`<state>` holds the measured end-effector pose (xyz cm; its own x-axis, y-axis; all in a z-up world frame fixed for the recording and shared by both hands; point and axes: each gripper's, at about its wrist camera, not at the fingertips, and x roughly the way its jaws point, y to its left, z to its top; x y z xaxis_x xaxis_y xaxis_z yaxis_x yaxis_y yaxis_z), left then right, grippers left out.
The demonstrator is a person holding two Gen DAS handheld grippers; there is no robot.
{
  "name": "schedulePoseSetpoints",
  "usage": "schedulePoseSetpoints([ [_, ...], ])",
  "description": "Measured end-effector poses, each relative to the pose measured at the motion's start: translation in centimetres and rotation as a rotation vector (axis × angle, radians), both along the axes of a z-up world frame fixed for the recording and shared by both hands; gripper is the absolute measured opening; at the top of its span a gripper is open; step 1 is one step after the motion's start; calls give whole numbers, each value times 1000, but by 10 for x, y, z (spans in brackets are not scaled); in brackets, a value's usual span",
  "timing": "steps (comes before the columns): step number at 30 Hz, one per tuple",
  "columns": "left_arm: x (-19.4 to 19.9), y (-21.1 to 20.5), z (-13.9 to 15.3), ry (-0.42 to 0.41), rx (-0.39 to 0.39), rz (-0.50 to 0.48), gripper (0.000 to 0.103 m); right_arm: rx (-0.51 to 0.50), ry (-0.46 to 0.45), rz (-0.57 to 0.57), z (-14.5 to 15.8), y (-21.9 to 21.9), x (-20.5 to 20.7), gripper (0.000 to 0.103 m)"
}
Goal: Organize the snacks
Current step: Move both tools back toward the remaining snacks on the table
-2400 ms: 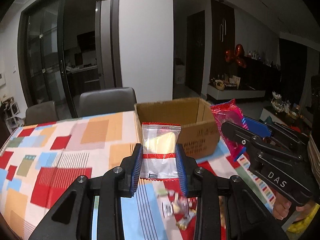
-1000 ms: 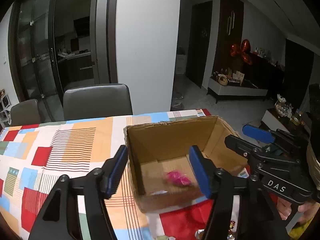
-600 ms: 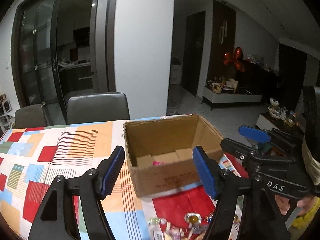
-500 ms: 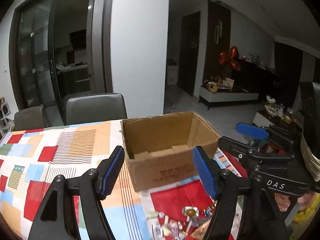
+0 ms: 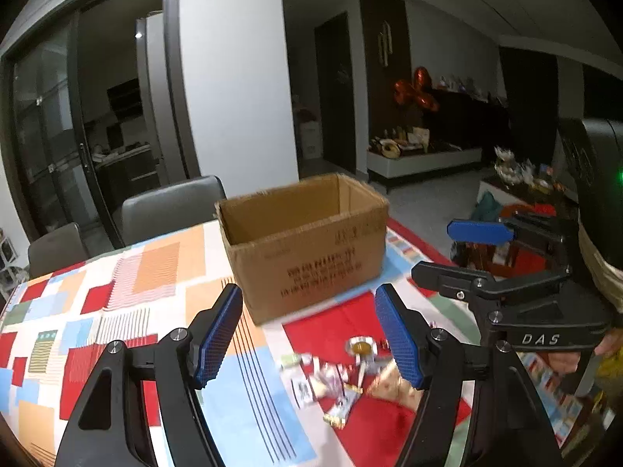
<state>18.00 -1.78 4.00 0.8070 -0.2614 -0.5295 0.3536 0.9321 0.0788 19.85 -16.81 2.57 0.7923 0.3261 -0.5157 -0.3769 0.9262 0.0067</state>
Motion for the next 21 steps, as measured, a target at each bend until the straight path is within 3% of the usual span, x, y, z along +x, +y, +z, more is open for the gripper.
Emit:
schedulePoseSetpoints([
  [14,-23,-2,-68,99,76,-80,69,-85,157,4,-76,2,-26,66],
  [21,-25,-6,-102,128,140,-130,62,-171,148,-6,-101,8,-33,66],
])
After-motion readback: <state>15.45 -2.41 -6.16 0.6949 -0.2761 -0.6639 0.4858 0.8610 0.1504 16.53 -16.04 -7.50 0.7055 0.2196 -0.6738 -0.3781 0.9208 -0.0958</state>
